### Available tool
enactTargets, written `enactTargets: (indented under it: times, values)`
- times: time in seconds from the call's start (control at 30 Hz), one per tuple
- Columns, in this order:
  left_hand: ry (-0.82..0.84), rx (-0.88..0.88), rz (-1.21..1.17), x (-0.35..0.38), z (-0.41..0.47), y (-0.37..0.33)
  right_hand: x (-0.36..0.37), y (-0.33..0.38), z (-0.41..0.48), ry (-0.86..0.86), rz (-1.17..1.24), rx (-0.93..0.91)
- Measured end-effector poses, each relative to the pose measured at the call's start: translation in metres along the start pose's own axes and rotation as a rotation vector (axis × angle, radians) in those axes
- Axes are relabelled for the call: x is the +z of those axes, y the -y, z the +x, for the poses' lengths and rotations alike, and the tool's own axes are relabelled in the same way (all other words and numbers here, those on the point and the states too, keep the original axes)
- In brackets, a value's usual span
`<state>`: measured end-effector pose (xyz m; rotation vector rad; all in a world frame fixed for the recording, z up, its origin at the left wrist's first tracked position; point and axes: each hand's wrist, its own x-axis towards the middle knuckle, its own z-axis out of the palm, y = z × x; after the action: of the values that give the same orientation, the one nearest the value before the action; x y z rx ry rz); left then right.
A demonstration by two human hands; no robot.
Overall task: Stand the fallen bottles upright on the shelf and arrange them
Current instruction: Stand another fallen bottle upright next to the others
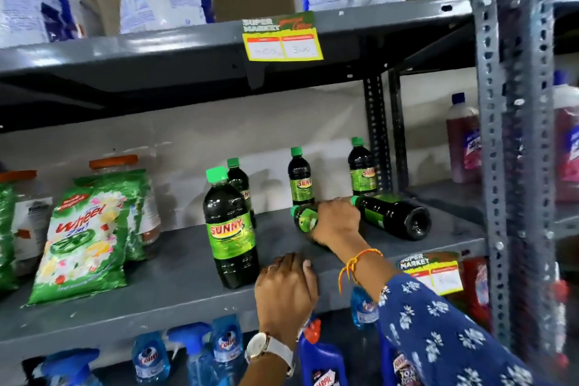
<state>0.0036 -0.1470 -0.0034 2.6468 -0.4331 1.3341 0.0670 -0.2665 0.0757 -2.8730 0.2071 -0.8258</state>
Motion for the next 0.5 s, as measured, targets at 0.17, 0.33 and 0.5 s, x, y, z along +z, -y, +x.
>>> enactTargets:
  times: [0.17, 0.33, 0.5]
  values:
    - [-0.026, -0.004, 0.043, 0.006, -0.001, 0.000, 0.008, -0.018, 0.000, -0.155, 0.463, 0.024]
    - [-0.012, -0.019, 0.020, 0.006, -0.001, -0.001, 0.024, -0.023, -0.004, -0.168, 0.880, 0.029]
    - [-0.015, -0.032, 0.037, 0.004, -0.001, -0.002, 0.027, -0.021, 0.003, -0.059, 0.962, 0.018]
